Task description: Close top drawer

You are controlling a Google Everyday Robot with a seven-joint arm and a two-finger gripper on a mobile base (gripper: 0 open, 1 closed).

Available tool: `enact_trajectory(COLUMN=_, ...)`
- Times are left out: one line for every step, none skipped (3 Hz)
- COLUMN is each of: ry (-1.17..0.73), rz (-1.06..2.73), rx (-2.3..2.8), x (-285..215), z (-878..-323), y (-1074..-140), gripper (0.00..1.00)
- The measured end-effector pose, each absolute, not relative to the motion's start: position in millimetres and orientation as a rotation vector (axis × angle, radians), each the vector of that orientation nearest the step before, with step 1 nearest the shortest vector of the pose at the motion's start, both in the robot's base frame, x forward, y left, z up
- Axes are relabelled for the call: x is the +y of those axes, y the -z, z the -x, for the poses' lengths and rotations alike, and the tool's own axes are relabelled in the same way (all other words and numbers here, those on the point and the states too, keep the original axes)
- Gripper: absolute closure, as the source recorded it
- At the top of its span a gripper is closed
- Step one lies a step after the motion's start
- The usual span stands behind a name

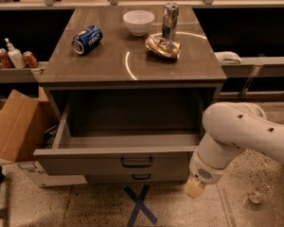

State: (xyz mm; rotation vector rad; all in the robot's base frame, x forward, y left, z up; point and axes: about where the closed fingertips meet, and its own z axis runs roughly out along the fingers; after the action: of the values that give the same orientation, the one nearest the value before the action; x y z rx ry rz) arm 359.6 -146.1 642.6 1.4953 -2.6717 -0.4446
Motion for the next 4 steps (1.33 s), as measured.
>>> enact_trajectory(ry=0.452, rz=-1.446, rx=-2.741, x=-149, z=-407, y=-602, gripper=1.00)
enact_trajectory(ry=0.451, rz=-1.446, rx=-2.741, x=-149, z=-407, y=-602, gripper=1.00)
enact_trajectory(ry=0.413, rz=-1.438, rx=-2.782, x=-153, z=-424, y=-599, gripper=1.00)
enact_trajectory(ry=0.352, rz=-1.441, rx=-2.894, x=-161, z=-469, y=-601, gripper=1.00)
